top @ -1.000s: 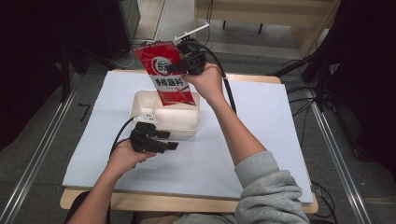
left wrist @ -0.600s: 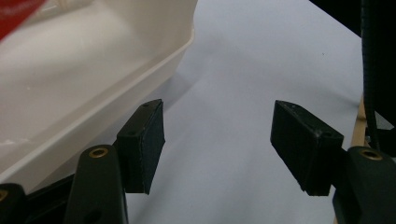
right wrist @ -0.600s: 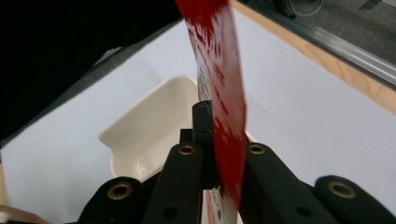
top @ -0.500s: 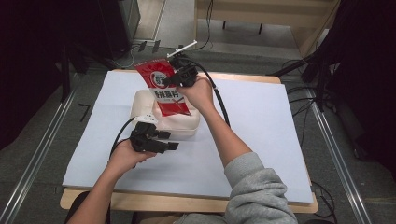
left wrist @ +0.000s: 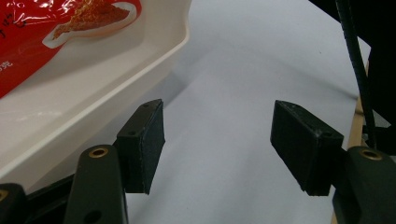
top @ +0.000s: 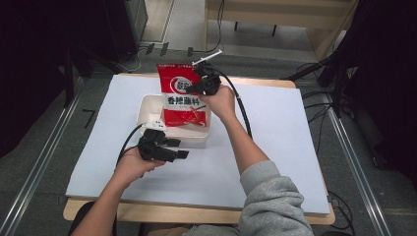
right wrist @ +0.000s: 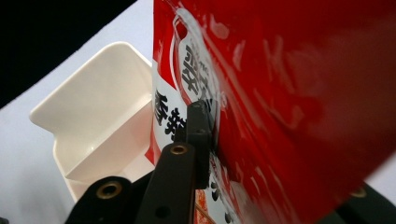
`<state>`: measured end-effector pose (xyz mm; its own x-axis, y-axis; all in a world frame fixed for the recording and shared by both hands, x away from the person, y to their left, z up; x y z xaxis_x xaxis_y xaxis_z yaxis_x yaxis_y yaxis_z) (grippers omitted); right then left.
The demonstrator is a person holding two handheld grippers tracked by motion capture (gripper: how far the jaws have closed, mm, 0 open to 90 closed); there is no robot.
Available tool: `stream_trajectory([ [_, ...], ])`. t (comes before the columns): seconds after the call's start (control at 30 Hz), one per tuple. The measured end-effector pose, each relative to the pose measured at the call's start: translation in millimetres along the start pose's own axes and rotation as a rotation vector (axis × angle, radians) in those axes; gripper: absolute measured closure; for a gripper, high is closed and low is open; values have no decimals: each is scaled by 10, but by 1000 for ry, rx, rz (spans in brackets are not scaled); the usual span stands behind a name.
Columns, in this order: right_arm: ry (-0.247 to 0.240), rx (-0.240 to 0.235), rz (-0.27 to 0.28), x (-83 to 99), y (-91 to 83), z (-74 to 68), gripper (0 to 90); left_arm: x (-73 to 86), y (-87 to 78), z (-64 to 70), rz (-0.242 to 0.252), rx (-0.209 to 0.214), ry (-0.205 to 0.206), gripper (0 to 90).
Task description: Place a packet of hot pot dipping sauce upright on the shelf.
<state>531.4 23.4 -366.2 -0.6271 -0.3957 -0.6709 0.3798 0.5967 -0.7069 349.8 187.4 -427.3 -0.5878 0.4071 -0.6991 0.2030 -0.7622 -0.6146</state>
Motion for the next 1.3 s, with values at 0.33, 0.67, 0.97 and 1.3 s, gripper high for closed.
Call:
stream_trajectory([
  [0.33,-6,34,-2,22,-128,100,741,-3,9,0,0,0,6,360],
  [0.67,-4,39,-1,74,-276,259,547,-1,4,-11,-1,-3,-1,360],
  [0.97,-2,53,23,213,-471,377,489,0,-3,-9,1,-5,-1,360],
  [1.3,-20,62,34,479,-718,412,479,-3,-11,-11,10,-7,-2,360],
])
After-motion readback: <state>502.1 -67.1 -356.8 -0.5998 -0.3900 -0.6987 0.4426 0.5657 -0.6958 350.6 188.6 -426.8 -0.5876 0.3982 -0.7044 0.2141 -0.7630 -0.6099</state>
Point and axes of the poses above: each handheld gripper's, and its own axes: y roughly forward along the jaws, x roughly out of its underside, z roughly to its right, the point moved 2 cm from there along y, roughly forward along the jaws, and after that the axes turned 5 degrees about x, right-handed, at the moved point
